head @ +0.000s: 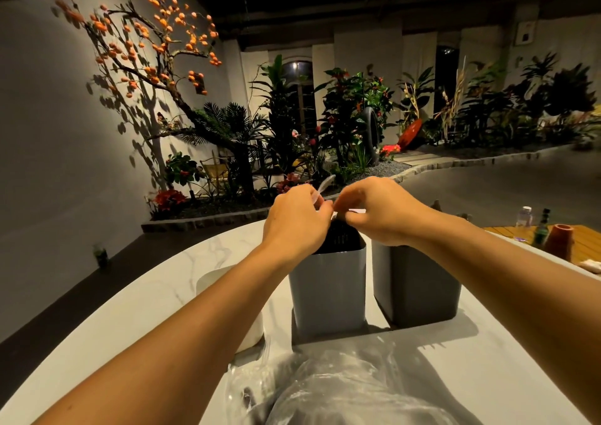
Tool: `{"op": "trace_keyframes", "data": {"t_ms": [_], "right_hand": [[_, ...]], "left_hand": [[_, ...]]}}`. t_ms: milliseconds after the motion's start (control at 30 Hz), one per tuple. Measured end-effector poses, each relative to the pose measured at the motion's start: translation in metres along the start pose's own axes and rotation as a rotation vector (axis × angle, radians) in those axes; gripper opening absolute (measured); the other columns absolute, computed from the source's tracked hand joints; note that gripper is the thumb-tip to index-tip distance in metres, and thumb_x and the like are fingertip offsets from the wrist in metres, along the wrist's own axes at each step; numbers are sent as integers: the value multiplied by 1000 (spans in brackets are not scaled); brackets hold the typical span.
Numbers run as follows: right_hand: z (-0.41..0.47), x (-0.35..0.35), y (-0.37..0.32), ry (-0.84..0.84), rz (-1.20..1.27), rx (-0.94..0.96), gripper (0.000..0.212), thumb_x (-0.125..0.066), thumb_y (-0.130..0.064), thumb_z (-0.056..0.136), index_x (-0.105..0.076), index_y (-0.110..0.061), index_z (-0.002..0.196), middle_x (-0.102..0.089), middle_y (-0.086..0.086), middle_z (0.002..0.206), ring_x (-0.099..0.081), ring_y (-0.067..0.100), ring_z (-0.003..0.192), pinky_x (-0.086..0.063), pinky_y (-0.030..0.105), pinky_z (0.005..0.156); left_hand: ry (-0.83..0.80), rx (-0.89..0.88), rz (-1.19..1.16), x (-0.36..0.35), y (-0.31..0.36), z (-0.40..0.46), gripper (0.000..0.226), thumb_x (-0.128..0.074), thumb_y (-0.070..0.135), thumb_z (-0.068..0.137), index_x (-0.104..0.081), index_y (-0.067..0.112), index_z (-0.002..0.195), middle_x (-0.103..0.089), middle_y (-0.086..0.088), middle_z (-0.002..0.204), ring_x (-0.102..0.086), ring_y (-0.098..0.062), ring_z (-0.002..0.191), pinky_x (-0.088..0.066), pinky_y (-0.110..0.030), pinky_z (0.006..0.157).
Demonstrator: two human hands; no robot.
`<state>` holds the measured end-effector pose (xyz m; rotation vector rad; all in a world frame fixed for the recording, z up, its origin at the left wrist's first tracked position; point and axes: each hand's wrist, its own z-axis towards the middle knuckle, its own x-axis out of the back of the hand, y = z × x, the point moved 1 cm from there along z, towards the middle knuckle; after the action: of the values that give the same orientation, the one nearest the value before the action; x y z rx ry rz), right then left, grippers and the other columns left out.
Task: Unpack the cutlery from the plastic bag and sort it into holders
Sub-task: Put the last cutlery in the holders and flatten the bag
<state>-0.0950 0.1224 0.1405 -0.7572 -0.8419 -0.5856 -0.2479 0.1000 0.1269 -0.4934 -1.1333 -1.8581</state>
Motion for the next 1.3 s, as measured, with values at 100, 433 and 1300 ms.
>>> {"op": "trace_keyframes", "data": {"t_ms": [100, 433, 1300], "right_hand": [[-6, 5, -4, 146, 178, 12, 17, -63, -21, 94, -72, -20, 108, -72, -6, 100, -66, 9, 92, -56, 33, 87], [-58, 31, -39, 89, 713, -60, 12, -64, -15, 95, -73, -7, 99, -70, 3, 78, -59, -3, 58, -43, 11, 52], [-140, 68, -86, 58, 803, -129, 13, -61, -22, 95, -68, -14, 88, -67, -6, 67, -57, 9, 59, -46, 25, 52]], "left_hand": [[20, 10, -234, 8, 12, -6, 20, -57, 35, 95, -60, 15, 91, -57, 5, 77, -51, -13, 70, -35, -30, 57], [-571, 329, -980, 26, 42, -63, 59, -29, 68, 98, -48, 13, 87, -29, 3, 59, -22, -12, 49, -18, -21, 43], [-444, 568, -1375, 67, 44, -154, 36, -30, 24, 103, -44, 12, 72, -45, -7, 69, -38, -13, 54, -35, -21, 41]]}}
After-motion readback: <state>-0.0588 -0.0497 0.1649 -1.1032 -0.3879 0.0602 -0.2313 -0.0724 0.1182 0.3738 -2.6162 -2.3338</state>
